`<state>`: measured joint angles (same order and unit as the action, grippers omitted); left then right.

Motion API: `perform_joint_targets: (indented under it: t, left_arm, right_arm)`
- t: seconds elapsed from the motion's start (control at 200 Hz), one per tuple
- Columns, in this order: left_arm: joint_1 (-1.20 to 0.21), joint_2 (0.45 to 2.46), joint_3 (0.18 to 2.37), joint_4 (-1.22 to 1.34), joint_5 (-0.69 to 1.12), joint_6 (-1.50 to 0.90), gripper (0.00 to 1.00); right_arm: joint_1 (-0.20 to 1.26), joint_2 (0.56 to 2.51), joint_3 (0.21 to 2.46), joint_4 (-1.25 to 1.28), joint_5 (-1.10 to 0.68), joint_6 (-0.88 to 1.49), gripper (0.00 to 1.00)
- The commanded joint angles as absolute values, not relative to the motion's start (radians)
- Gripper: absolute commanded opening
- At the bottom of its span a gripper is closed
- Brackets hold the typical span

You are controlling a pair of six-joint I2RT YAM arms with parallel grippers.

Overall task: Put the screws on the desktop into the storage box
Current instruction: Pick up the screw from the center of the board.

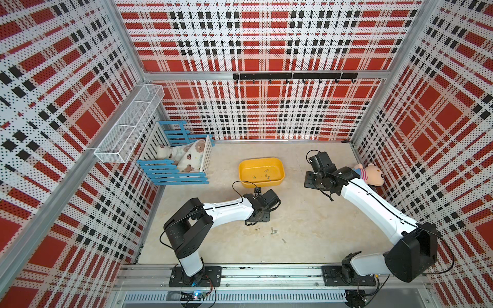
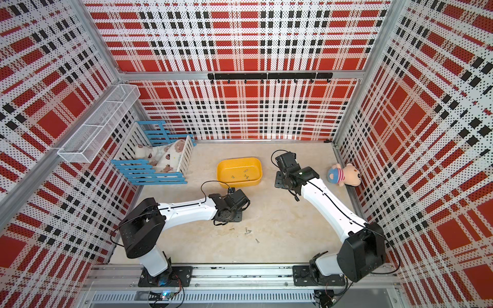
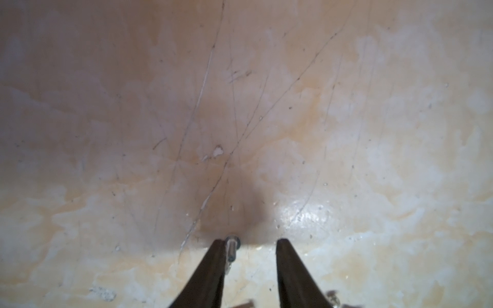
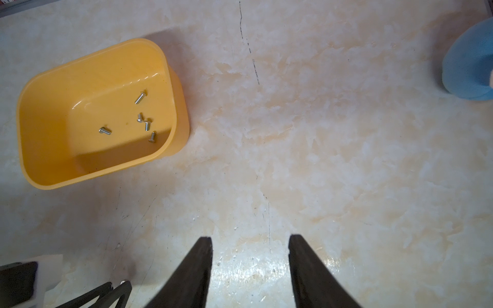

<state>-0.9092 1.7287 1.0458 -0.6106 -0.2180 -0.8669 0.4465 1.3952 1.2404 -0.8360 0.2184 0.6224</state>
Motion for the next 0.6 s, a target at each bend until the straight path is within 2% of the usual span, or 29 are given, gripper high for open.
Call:
perform_joint_targets:
  t: [0.0,0.596]
  left_arm:
    - [-0.9,1.739,1.03,-0.608,-0.236,-0.865,0.38]
    - [-0.892,1.726,0.985,-0.586,-0.217,-0.868,0.31]
  right_arm:
    - [0.439,1.398,1.233,-0.819,0.211,0.633,0.52]
    - [0.439,1.404,1.23,-0.818,0.212,0.634,0.52]
